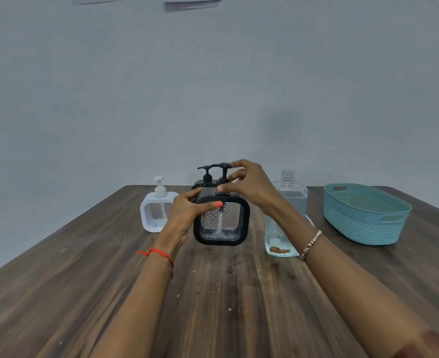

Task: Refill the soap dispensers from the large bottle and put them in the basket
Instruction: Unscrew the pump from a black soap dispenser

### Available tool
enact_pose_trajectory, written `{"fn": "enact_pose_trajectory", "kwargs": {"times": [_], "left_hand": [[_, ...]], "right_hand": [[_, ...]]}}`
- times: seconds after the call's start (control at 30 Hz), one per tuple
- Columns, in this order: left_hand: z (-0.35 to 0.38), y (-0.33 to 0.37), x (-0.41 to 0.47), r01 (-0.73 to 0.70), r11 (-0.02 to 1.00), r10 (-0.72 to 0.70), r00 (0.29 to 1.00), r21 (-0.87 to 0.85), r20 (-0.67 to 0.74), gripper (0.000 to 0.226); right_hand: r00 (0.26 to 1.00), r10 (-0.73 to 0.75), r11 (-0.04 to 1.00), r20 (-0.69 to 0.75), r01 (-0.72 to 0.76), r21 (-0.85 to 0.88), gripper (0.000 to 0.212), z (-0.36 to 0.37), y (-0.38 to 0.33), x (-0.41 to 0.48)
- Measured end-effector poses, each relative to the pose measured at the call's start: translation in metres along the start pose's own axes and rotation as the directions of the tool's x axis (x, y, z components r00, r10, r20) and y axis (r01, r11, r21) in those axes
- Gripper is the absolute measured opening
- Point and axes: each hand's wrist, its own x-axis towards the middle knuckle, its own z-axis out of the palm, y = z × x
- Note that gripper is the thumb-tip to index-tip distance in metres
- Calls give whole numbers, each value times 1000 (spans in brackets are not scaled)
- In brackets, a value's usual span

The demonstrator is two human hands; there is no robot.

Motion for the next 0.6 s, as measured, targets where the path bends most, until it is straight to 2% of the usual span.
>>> {"fn": "enact_pose_trajectory", "kwargs": {"times": [0.1,0.27,0.43,0.53,0.6], "left_hand": [[-2,0,0,7,1000,-7,1000,-28,-10,66],[-2,0,-1,-3,1000,3,1000,0,-15,68],[-5,-1,-3,-6,999,6,1000,-48,-12,55],[-5,-1,-4,-6,999,5,1000,-41,-24,57],[-5,0,-5,-8,999,7,1000,-51,-24,54]], "right_hand": [[996,25,991,89,-36,130,54,-5,-3,0],[999,50,997,-2,-50,-59,63,4,-3,-3],[993,86,984,86,-98,147,58,-1,-7,-3],[997,66,998,38,-66,-1,59,6,-8,-5],[999,52,990,-11,-53,-131,51,14,-7,-6]]}}
